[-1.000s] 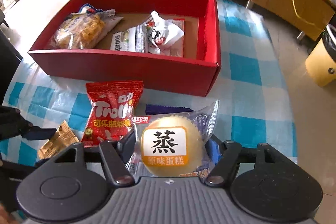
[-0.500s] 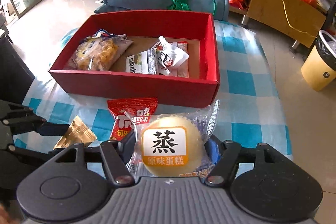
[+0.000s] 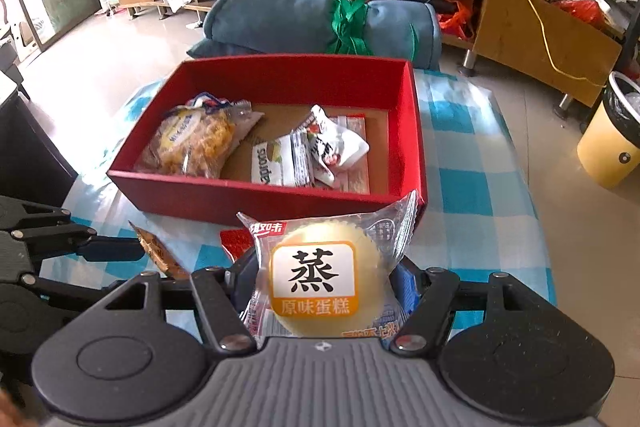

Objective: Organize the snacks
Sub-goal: 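Lift and carry the gold cake and steamed bun over the red box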

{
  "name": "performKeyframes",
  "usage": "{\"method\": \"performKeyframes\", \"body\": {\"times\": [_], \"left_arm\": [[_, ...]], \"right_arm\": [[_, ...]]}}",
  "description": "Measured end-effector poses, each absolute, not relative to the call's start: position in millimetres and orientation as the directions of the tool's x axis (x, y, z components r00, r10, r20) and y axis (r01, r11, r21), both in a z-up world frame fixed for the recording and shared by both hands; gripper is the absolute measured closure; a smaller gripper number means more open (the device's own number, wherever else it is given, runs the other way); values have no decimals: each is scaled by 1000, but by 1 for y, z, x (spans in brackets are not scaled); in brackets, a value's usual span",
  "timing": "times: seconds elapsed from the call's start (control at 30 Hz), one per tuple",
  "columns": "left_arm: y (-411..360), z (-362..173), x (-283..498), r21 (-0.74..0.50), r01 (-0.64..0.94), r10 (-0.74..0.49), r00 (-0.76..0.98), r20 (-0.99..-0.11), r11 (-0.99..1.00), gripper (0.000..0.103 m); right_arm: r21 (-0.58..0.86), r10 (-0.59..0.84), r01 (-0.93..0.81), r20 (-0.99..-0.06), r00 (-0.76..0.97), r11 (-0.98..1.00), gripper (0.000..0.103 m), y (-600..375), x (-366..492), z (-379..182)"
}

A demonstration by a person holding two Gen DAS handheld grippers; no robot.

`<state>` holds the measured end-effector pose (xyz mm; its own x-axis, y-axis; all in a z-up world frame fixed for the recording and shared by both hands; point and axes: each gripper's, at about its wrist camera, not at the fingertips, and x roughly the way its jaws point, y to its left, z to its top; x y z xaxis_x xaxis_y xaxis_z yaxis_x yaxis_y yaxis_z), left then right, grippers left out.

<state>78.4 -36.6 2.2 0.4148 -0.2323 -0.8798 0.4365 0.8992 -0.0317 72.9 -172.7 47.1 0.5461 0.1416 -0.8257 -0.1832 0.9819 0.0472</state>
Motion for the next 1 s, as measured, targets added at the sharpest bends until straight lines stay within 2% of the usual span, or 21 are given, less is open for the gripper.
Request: {"method": "performKeyframes", "body": {"times": [0.2,0.37,0.43,0.47,0.5,0.6,0.7,0.77,0.87,0.97,1.0], "left_arm": [[-30,9,83,-42,420,-238,428,-872,907,62],[-24,-7,88,-64,400,-227,376,-899,914,61],[-25,-14,92,-53,396,-212,369,-905,917,52],[-27,-17,95,-51,391,-206,367,-907,919,42],[-30,-20,99,-54,386,-208,369,-906,921,38],[-41,-30,108,-40,392,-198,373,-907,919,37],[-49,-48,111,32,407,-122,346,-930,913,35],[-47,-54,115,14,411,-133,328,-935,912,34],[-42,-53,122,-31,412,-167,298,-940,911,40],[-39,-51,117,-29,413,-164,297,-941,910,54],[-39,-49,114,-22,416,-158,296,-942,909,55]], "right_arm": [[51,146,-182,-819,554,982,42,-171,76,50],[51,148,-189,-824,546,981,42,-170,76,48],[52,151,-193,-826,543,980,42,-170,76,47],[54,152,-193,-827,541,980,42,-170,77,47],[56,152,-191,-829,539,980,42,-170,77,46],[60,153,-188,-832,533,980,42,-171,79,44],[66,155,-183,-833,531,981,42,-174,78,44],[72,160,-184,-833,530,980,42,-175,78,44],[78,168,-189,-832,529,979,42,-174,78,45],[81,172,-189,-827,535,979,42,-175,78,47],[82,172,-186,-826,537,979,42,-175,78,48]]}}
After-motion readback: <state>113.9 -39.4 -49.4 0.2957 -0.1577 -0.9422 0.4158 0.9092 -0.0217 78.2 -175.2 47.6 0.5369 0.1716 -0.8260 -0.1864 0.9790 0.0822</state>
